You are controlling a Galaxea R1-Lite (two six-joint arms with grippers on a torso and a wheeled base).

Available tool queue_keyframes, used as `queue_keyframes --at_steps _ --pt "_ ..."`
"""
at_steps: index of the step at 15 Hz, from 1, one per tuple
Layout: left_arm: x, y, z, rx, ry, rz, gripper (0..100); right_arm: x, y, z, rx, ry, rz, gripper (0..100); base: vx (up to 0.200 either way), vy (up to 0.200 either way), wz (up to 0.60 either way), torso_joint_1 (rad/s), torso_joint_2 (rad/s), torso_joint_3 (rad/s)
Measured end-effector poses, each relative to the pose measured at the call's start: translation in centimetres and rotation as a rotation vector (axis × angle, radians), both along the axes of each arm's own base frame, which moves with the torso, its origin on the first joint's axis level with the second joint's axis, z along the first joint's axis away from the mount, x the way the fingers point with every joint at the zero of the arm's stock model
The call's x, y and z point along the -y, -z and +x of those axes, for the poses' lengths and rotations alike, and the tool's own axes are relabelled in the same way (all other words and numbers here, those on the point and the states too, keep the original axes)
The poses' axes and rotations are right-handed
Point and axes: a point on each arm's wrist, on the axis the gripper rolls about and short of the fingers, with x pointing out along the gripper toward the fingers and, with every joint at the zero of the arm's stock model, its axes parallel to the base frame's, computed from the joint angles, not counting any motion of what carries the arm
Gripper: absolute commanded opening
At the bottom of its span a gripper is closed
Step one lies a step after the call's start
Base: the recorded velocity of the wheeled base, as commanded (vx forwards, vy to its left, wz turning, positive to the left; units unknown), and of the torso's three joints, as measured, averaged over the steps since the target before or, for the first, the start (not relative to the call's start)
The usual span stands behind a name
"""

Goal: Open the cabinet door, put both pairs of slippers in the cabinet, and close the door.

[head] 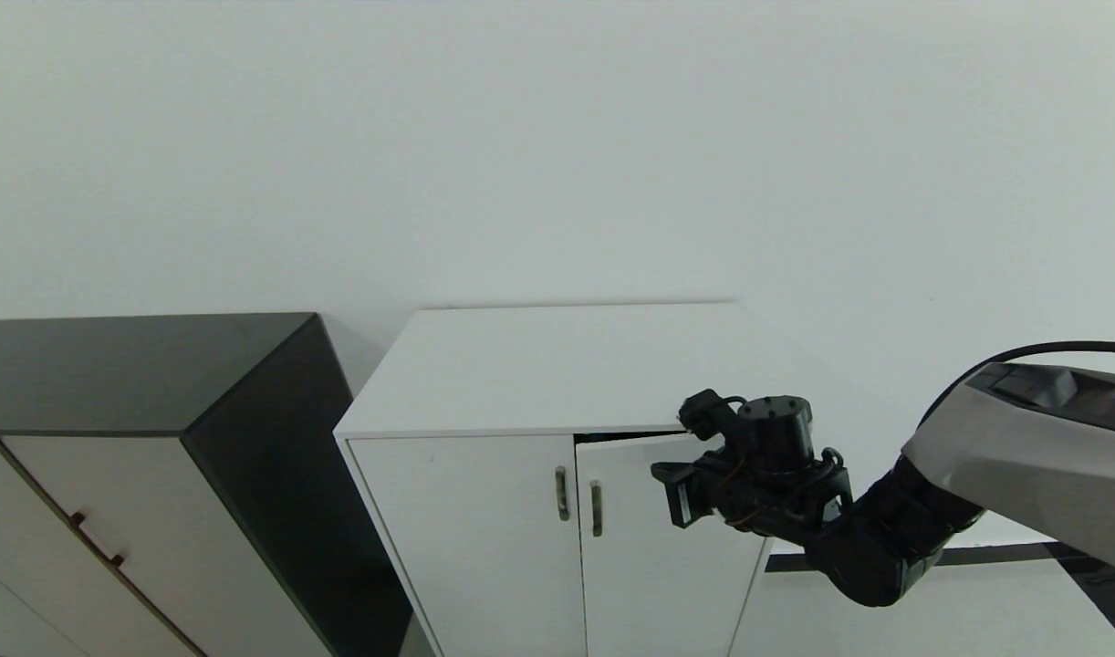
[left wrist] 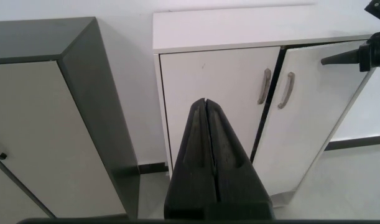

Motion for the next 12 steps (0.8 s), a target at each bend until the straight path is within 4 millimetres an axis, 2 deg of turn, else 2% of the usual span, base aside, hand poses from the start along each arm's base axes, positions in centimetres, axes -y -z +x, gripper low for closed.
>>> queue_keyframes --at_steps 12 --pt "0.00 0.00 0.00 0.000 0.000 0.000 0 0.12 0.35 0.98 0.005 0.016 0.007 0 0.000 0.000 0.00 0.000 0.00 0.000"
